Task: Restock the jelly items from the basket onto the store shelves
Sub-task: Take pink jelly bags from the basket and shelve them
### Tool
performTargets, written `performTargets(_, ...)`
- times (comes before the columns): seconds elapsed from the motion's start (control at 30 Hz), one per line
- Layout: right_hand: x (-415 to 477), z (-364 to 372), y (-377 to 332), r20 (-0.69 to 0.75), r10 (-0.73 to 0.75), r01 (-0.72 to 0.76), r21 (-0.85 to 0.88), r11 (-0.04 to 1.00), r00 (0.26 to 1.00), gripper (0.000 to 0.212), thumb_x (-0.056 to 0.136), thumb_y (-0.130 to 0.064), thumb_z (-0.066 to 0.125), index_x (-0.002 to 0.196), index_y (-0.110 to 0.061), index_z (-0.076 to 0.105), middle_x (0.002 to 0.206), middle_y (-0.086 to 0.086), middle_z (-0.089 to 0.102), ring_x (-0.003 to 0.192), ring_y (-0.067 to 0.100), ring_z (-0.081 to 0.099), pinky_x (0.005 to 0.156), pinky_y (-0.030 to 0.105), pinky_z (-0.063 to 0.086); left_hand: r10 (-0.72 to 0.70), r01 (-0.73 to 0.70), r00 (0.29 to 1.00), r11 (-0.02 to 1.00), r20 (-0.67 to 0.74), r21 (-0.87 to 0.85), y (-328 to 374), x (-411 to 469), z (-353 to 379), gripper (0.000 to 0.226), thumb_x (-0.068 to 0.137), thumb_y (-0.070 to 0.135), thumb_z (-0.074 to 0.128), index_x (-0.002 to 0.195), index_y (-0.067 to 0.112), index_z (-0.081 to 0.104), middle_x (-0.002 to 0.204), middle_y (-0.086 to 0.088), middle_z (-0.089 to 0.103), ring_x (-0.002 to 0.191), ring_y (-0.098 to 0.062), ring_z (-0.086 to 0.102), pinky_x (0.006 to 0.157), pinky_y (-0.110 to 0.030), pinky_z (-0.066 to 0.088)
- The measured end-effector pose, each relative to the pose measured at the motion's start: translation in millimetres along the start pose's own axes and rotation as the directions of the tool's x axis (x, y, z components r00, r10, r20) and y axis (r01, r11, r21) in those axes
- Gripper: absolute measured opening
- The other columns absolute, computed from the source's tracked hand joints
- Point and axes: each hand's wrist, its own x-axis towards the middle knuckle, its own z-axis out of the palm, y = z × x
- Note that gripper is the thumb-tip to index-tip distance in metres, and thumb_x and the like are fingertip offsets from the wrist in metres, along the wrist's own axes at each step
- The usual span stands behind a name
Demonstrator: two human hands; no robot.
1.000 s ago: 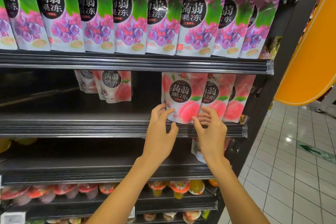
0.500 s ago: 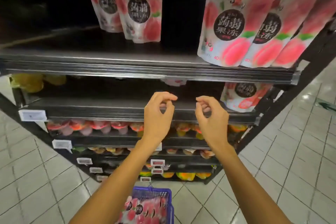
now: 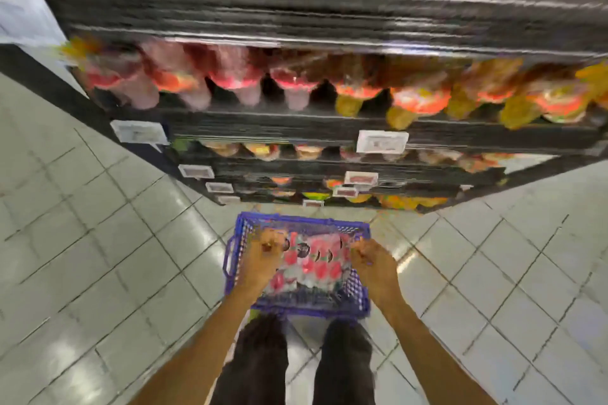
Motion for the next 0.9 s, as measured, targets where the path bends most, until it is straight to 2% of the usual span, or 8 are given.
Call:
performTargets(0.13, 36, 75, 71, 0.160, 0.125, -0.109, -0.102, 0.989, 0.979, 0.026, 0.094, -0.003, 0.057, 0.079, -0.025, 0.062, 0.078, -0.007, 0.058, 0.075, 0.009, 0.052, 0.065, 0.002, 0.040, -0.222, 0.222, 0.975, 0.974, 0.020, -0.038, -112, 45, 15, 0.016, 0.095, 0.006, 0.056, 0.109, 0.006, 0.065, 0.115, -0.011, 0.063, 0.099, -0.017, 0.055, 0.091, -0.034, 0.048)
performTargets(0.23, 77, 138, 132, 0.229, 0.213, -0.187, -0.131, 0.974, 0.950, 0.034, 0.093, -0.006, 0.059, 0.075, -0.035, 0.056, 0.082, -0.009, 0.057, 0.085, 0.013, 0.052, 0.070, 0.007, 0.041, -0.287, 0.287, 0.958, 0.957, -0.026, 0.031, -191, 88, 43, 0.020, 0.093, 0.004, 0.058, 0.111, 0.002, 0.068, 0.117, -0.015, 0.066, 0.106, -0.026, 0.062, 0.093, -0.032, 0.050)
performTargets(0.33, 125, 201, 190, 0.262, 0.302, -0.267, -0.160, 0.950, 0.917, 0.019, 0.093, -0.009, 0.061, 0.087, -0.027, 0.061, 0.094, 0.001, 0.061, 0.092, 0.016, 0.056, 0.083, 0.021, 0.047, -0.344, 0.349, 0.935, 0.935, -0.089, 0.056, -258, 137, 71, 0.023, 0.092, 0.005, 0.058, 0.112, -0.001, 0.068, 0.114, -0.019, 0.069, 0.092, -0.024, 0.064, 0.068, -0.016, 0.046)
performTargets(0.47, 187, 277, 251, 0.237, 0.350, -0.302, -0.216, 0.928, 0.906, 0.020, 0.095, -0.012, 0.056, 0.106, -0.007, 0.071, 0.103, 0.012, 0.068, 0.103, 0.030, 0.064, 0.089, 0.032, 0.052, -0.325, 0.342, 0.932, 0.935, -0.160, 0.096, -327, 204, 100, 0.032, 0.091, 0.011, 0.062, 0.120, -0.003, 0.062, 0.117, -0.023, 0.067, 0.099, -0.033, 0.063, 0.078, -0.032, 0.046)
performTargets(0.57, 219, 324, 283, 0.166, 0.367, -0.312, -0.281, 0.907, 0.916, 0.020, 0.095, -0.012, 0.055, 0.097, 0.001, 0.071, 0.096, 0.017, 0.068, 0.088, 0.028, 0.065, 0.069, 0.026, 0.046, -0.299, 0.332, 0.932, 0.931, -0.203, 0.153, -359, 253, 114, 0.038, 0.093, 0.007, 0.058, 0.128, -0.004, 0.052, 0.121, -0.026, 0.062, 0.108, -0.042, 0.060, 0.091, -0.043, 0.047)
performTargets(0.63, 234, 353, 300, 0.122, 0.382, -0.323, -0.337, 0.884, 0.916, 0.029, 0.098, -0.026, 0.055, 0.082, -0.004, 0.064, 0.091, 0.015, 0.064, 0.082, 0.023, 0.061, 0.065, 0.026, 0.042, -0.260, 0.295, 0.948, 0.935, -0.185, 0.198, -373, 279, 125, 0.035, 0.096, 0.006, 0.054, 0.128, -0.006, 0.050, 0.118, -0.024, 0.059, 0.113, -0.044, 0.057, 0.091, -0.044, 0.045)
performTargets(0.77, 252, 387, 313, -0.018, 0.483, -0.466, -0.295, 0.834, 0.876, 0.050, 0.090, -0.045, 0.063, 0.110, 0.001, 0.064, 0.104, 0.015, 0.070, 0.096, 0.027, 0.069, 0.075, 0.033, 0.056, -0.286, 0.383, 0.920, 0.805, -0.269, 0.454, -375, 301, 150, 0.052, 0.099, 0.036, 0.045, 0.134, -0.003, 0.044, 0.132, -0.022, 0.051, 0.121, -0.038, 0.048, 0.098, -0.039, 0.036)
performTargets(0.9, 256, 390, 317, 0.098, 0.499, -0.469, -0.224, 0.854, 0.861, 0.027, 0.089, -0.024, 0.066, 0.097, 0.001, 0.068, 0.076, 0.007, 0.063, 0.066, 0.019, 0.059, 0.055, 0.026, 0.048, -0.500, 0.515, 0.856, 0.845, -0.129, 0.145, -379, 313, 145, 0.060, 0.085, 0.031, 0.072, 0.130, -0.002, 0.051, 0.131, -0.024, 0.055, 0.119, -0.040, 0.054, 0.097, -0.042, 0.046)
